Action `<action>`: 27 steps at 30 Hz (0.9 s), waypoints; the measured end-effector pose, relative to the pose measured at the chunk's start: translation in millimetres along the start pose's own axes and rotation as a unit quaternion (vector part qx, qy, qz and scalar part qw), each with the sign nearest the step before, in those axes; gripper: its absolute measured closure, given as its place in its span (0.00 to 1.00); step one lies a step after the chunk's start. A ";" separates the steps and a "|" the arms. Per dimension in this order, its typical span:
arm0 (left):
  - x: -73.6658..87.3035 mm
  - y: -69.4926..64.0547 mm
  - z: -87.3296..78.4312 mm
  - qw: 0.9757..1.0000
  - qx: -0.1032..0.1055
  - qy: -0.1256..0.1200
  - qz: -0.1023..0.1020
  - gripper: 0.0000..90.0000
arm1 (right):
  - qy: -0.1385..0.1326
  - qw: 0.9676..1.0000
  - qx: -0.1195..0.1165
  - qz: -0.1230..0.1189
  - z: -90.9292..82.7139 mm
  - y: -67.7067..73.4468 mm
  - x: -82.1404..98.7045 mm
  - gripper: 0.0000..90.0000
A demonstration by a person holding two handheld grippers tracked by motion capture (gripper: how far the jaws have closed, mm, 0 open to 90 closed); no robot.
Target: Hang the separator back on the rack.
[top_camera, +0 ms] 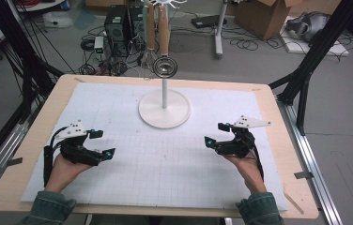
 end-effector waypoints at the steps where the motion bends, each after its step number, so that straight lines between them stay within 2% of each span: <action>1: 0.6 -0.3 0.4 1.000 0.000 0.001 0.000 0.09 | 0.000 1.000 0.002 0.001 -1.1 0.2 2.0 0.13; 8: 7.4 -0.5 3.8 1.000 -0.005 0.005 0.001 0.07 | 0.004 1.000 0.009 0.002 -9.3 1.1 18.9 0.13; 18: 19.6 -4.0 5.2 1.000 -0.003 0.008 0.000 0.07 | 0.004 1.000 0.027 0.010 -23.8 -1.8 41.6 0.11; 27: 26.7 -7.6 4.2 1.000 0.001 0.012 -0.004 0.04 | 0.006 0.999 0.039 0.014 -35.9 2.1 57.8 0.10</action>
Point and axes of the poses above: each handheld gripper's, and its own axes: z roughly forward along the jaws, x roughly out of its underside, y roughly to its left, the point moved 10 cm from there along z, roughly forward along the jaws, and after that the axes turned 5 degrees about -y, right-handed, at the moved point
